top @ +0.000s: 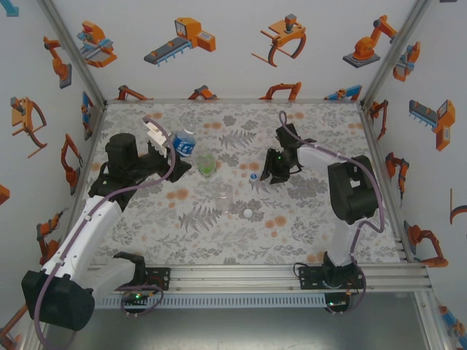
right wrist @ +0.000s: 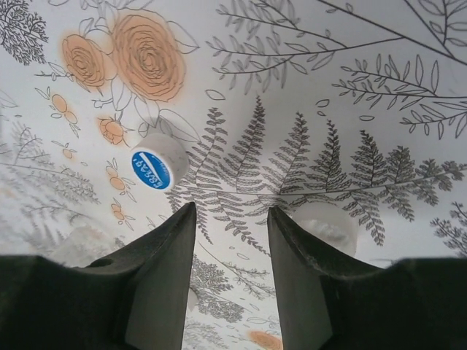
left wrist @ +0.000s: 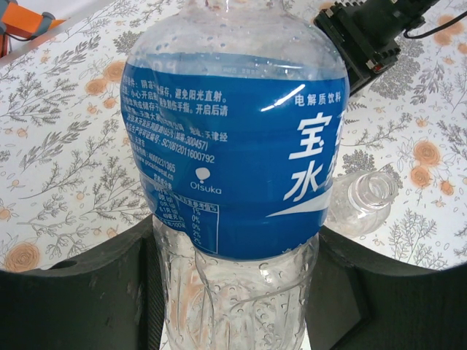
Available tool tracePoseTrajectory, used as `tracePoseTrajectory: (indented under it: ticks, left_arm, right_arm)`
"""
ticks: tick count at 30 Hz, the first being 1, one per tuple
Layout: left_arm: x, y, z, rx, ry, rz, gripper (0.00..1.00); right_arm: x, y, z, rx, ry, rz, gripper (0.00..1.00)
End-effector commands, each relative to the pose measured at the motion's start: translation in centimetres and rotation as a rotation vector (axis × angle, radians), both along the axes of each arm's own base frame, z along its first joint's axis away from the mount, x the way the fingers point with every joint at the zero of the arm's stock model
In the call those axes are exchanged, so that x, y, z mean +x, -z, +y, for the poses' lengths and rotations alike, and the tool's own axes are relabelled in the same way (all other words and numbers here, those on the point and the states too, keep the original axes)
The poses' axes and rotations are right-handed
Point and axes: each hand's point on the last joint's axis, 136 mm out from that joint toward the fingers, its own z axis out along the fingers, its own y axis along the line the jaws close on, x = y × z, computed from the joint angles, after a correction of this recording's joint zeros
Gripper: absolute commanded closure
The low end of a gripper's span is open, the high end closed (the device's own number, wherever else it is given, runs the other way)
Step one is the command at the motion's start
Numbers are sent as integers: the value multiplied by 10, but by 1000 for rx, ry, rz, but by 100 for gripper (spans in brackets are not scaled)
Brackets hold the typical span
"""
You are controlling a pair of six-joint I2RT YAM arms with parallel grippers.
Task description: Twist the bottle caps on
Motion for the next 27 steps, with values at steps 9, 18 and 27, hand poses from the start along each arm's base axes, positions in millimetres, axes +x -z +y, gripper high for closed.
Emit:
tracePoseTrajectory:
  ticks: [9, 18, 27]
  left_arm:
    - [-3, -14, -3, -5, 23, -34, 94]
    - [-3, -13, -3, -4, 24, -28, 94]
    - [-3, -13, -4, -3, 26, -28, 94]
  right_arm:
    - [17, -21, 34, -244, -153, -146, 51]
    - [20, -8, 55, -294, -196, -132, 53]
    - [23, -1, 60, -300, -205, -129, 58]
